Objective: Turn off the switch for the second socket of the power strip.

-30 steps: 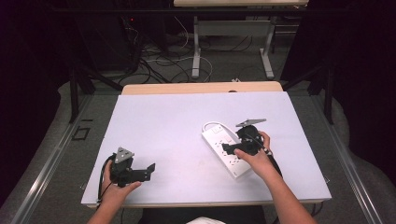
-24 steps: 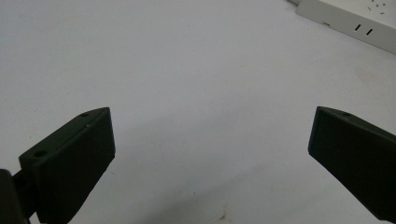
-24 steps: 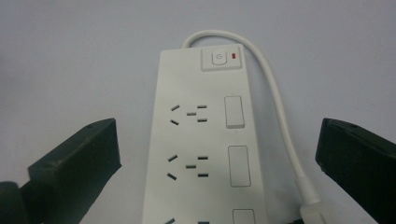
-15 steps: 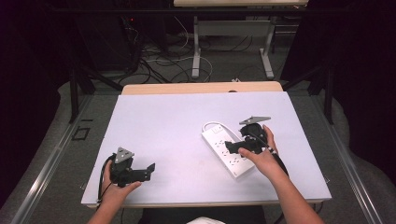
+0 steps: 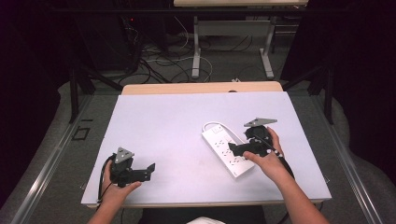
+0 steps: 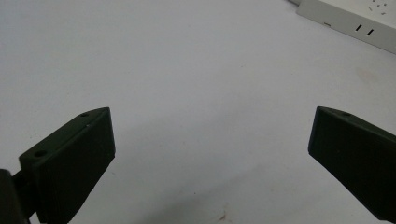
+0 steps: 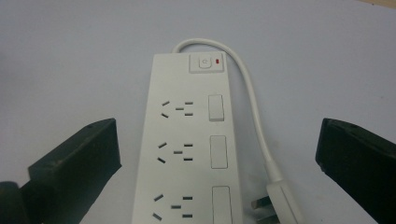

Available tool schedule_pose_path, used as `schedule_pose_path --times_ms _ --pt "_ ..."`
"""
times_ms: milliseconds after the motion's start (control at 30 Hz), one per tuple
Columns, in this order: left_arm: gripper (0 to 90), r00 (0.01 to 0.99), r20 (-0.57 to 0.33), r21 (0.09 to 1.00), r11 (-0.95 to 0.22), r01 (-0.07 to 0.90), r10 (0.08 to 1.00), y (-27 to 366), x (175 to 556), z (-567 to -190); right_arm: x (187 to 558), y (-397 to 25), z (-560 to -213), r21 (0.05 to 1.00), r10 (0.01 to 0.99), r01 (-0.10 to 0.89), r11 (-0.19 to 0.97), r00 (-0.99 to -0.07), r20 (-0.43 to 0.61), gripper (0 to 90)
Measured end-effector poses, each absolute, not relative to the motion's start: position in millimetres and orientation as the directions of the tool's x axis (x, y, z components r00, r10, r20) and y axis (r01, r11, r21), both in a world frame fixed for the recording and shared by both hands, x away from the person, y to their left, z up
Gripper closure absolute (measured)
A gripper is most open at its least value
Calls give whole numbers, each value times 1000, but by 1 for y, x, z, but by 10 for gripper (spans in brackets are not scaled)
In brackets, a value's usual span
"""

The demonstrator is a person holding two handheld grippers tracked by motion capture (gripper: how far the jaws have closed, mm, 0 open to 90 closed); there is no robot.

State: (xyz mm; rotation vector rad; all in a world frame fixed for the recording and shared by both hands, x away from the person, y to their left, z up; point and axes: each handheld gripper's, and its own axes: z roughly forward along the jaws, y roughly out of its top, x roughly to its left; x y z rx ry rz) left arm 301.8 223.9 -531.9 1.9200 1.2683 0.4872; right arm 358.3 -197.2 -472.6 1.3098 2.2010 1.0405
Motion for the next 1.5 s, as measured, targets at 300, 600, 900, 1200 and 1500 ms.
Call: schedule_pose_path --times_ms 300,600,900,1200,1500 --pt "3 432 -93 773 -208 599 897 224 302 -532 349 -210 -471 769 876 580 269 -480 55 0" --pt "3 432 -94 771 -209 602 897 222 301 -532 338 -225 -472 784 886 569 247 -460 55 4" --pt "3 435 -87 768 -218 602 896 221 301 -532 326 -246 -470 798 907 565 209 -418 58 24" --pt "3 435 -86 769 -218 600 896 221 302 -533 321 -263 -473 805 923 568 174 -380 69 28" --pt "3 434 -85 764 -221 606 897 221 302 -533 316 -279 -479 807 936 575 137 -343 86 37"
